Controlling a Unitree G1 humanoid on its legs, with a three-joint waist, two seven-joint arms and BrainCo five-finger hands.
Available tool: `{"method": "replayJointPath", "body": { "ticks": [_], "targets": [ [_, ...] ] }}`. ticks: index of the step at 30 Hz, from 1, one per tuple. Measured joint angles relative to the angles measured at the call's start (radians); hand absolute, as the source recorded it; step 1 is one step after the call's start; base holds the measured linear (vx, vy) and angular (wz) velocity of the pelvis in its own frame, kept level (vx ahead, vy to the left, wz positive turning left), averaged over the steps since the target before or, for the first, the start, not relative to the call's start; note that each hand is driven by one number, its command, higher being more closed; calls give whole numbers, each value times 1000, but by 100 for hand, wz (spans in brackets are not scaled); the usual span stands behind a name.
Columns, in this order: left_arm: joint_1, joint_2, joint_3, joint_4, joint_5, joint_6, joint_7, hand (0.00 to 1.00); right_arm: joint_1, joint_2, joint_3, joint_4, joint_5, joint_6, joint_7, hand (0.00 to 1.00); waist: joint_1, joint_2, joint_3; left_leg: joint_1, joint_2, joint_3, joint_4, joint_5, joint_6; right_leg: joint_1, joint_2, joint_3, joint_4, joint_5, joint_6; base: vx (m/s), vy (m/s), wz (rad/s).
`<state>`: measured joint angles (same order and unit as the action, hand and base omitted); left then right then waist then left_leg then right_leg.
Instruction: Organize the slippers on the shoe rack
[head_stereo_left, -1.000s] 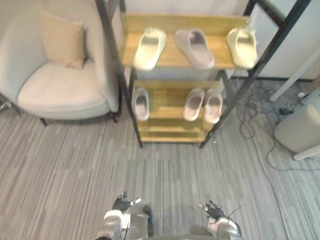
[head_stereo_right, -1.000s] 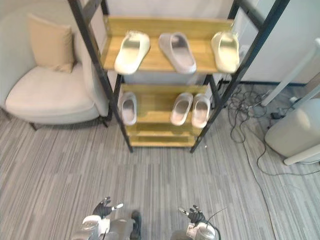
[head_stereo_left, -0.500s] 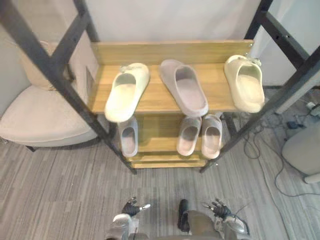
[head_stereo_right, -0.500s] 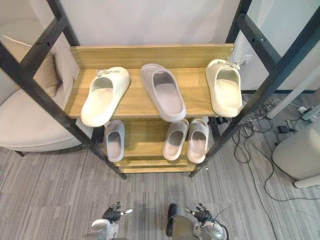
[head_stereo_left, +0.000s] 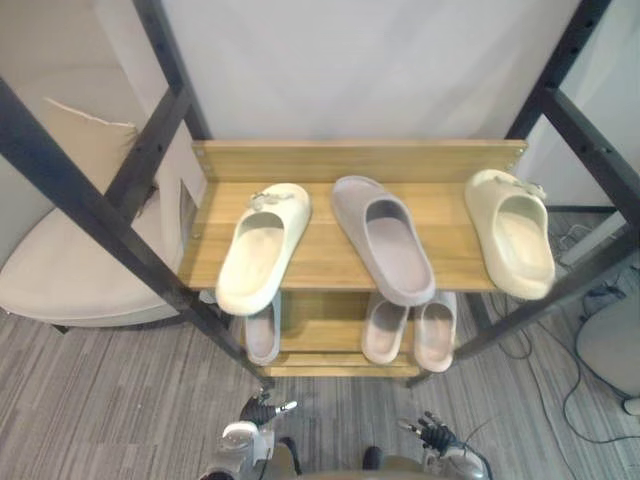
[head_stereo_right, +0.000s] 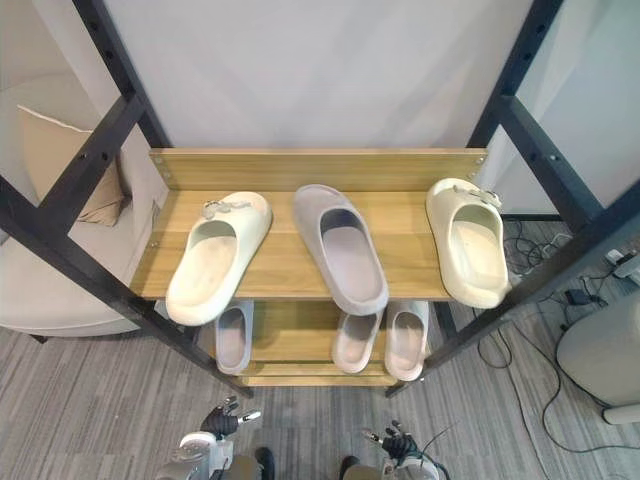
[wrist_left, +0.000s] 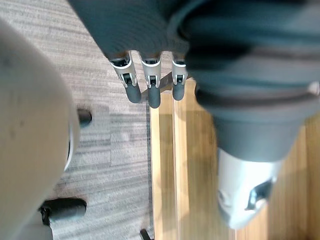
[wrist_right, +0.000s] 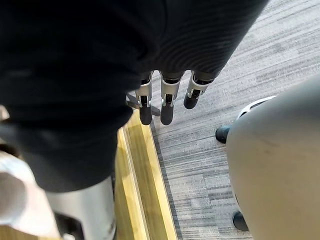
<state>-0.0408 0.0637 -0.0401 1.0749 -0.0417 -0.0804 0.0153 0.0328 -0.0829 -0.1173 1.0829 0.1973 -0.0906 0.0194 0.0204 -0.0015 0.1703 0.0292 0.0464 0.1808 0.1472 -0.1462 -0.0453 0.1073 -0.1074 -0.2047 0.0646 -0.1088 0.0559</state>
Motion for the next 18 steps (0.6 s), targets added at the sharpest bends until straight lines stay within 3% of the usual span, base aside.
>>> {"method": "replayJointPath", "body": {
  "ticks": [12, 18],
  "targets": [
    [16, 11, -18, 18, 11, -1, 0, 0, 17, 14, 10, -24, -3, -5, -15, 0, -9, -21, -24, 82, 4, 26, -87, 14, -6, 32, 17, 57, -27, 15, -8, 61, 3, -8],
    [20, 2, -35, 17, 12, -1, 2, 0, 169, 6, 53, -394, -67, -15, -34, 0, -24, -25, -36, 84, 10, 36, -96, 29, -1, 18, 23, 95, -39, 50, -15, -51, 1, -18]
  ]
}}
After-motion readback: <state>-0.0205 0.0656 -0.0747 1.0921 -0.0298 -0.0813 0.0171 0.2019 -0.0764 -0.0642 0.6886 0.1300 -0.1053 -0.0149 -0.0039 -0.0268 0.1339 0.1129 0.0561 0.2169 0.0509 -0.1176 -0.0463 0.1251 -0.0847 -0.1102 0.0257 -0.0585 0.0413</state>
